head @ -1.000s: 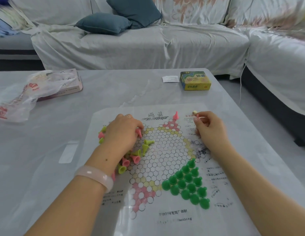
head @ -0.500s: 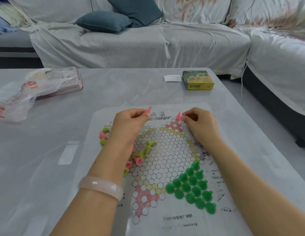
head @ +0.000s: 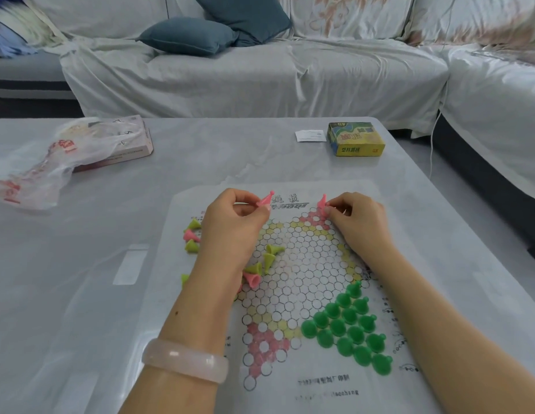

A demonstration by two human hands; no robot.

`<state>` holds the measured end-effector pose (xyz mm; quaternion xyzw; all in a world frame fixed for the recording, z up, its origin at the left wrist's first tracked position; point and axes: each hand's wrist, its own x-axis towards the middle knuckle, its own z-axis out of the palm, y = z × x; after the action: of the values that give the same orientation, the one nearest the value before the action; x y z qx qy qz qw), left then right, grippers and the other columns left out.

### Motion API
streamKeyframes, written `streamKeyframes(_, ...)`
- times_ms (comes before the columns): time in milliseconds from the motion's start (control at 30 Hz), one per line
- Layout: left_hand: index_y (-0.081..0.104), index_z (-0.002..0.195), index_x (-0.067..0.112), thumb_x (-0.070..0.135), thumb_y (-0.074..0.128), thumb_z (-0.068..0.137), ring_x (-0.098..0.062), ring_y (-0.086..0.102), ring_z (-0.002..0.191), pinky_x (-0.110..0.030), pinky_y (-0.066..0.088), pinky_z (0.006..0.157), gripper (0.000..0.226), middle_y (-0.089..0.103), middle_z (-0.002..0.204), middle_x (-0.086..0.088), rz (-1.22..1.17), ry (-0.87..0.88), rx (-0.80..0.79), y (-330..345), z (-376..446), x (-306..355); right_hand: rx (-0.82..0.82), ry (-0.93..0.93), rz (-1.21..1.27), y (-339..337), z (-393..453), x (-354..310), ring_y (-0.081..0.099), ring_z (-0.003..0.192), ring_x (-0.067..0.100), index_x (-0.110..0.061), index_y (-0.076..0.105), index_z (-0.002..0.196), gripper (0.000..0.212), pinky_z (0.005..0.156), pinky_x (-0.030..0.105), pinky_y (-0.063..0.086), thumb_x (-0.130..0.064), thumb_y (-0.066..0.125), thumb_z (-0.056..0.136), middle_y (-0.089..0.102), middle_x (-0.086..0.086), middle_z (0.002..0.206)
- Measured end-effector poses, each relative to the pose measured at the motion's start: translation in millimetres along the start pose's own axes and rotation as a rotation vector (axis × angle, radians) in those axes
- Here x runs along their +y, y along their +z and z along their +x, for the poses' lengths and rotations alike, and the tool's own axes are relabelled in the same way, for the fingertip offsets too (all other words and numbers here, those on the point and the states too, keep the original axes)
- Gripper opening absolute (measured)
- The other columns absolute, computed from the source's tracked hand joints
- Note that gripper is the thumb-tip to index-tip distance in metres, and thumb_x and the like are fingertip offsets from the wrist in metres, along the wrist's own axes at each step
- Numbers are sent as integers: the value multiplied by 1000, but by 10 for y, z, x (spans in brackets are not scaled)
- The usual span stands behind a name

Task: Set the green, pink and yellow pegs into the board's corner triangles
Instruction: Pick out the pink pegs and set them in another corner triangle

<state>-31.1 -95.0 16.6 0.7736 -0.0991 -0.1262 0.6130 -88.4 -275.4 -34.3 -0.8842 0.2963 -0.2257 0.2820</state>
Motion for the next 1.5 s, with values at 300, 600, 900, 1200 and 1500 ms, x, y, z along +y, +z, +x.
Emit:
streamKeyframes(300, 61, 90, 19, 21, 63, 84, 2, 55, 78, -18, 33, 57, 7, 69, 96, 0, -26, -76, -34, -15, 5, 1, -5, -10, -23, 14, -6, 10, 49, 73, 11, -16, 67, 95, 15, 66, 21, 35, -21, 59, 84, 60, -1, 83)
streamKeyframes(600, 64, 99, 11, 16, 60, 86, 9, 50, 41, -27, 41, 81, 14, 72, 90, 2, -63, -57, -190, -2, -66, 61, 44, -176, 311, -475, -1, -476, 52, 63, -2, -22, 63, 91, 12, 61, 13, 44, -26, 52, 88, 59, -12, 72)
streamKeyframes(900, 64, 97, 15, 20, 59, 87, 15, 36, 80, -44, 41, 99, 13, 72, 86, 4, -84, -91, -245, 68, -94, 73, -283, -323, 256, -398, -86, -628, 57, 65, -8, -19, 67, 87, 6, 60, 6, 44, -20, 64, 82, 64, -13, 75)
streamKeyframes(1200, 65, 96, 14, 25, 62, 84, -5, 55, 74, -43, 41, 99, 16, 71, 86, 4, -124, -80, -267, 91, -80, 68, -319, -355, 269, -393, -97, -642, 59, 67, -4, -17, 69, 89, 9, 60, 9, 47, -18, 65, 81, 66, -11, 76)
streamKeyframes(1500, 61, 89, 22, 15, 54, 88, -11, 44, 62, -24, 40, 64, 11, 66, 97, -3, -195, -169, -144, 83, 19, 0, -42, -299, 89, -365, 68, -556, 53, 76, 7, -22, 65, 83, 5, 67, 4, 38, -20, 61, 82, 60, -10, 81)
